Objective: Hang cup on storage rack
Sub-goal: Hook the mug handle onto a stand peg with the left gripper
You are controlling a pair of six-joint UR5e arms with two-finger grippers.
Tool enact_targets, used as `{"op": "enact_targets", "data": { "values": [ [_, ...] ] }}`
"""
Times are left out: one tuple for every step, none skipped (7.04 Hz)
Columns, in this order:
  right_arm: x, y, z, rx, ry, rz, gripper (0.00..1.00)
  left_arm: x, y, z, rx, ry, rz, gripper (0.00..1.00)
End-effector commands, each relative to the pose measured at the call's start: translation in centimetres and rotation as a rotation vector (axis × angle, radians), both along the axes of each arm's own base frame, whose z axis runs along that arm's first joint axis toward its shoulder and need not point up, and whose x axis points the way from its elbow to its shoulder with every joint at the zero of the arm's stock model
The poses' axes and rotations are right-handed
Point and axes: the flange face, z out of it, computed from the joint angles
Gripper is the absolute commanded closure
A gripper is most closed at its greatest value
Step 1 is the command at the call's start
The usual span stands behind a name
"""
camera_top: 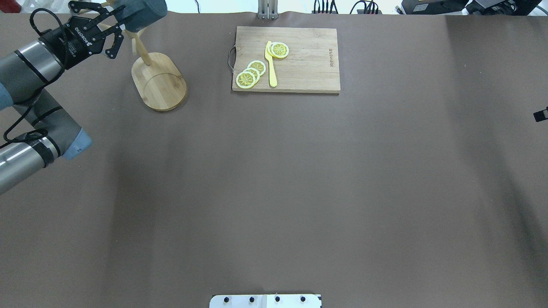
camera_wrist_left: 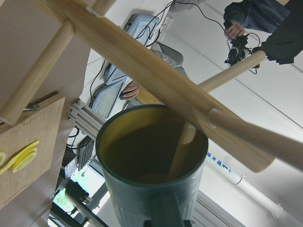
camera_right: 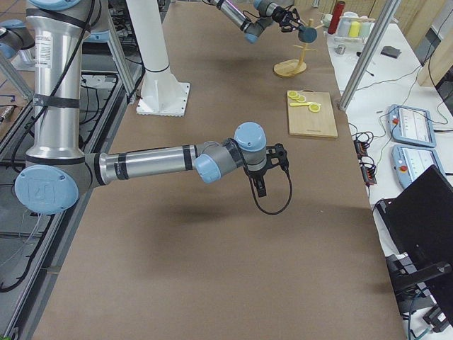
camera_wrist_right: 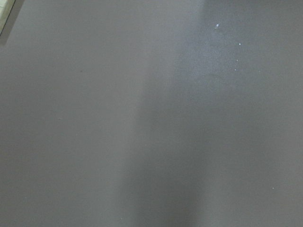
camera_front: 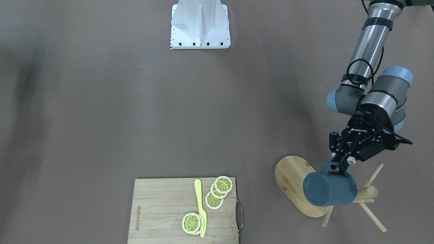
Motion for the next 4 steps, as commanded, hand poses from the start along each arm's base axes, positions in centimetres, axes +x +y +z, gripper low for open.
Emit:
{"op": "enact_targets", "data": {
  "values": [
    [-0.07,-0.02,-0.03,0.000,0.000,-0.001,0.00,-0.08,0.09,0.35,-0.003,-0.007,-0.003,0.84],
    [-0.06,0.02,-0.40,0.004,-0.002,0.000,0.00,-0.28,0.37,1.08,-0.008,-0.018,-0.005,0.57],
    [-0.04,0.11,-0.64,0.008,-0.003,0.001,0.00,-0.29,0.37,1.08,-0.009,-0.017,-0.007,0.39],
    [0.05,0.18,-0.80,0.010,-0.004,0.004,0.00,-0.27,0.34,1.16,-0.011,-0.019,-0.007,0.30]
  ]
}}
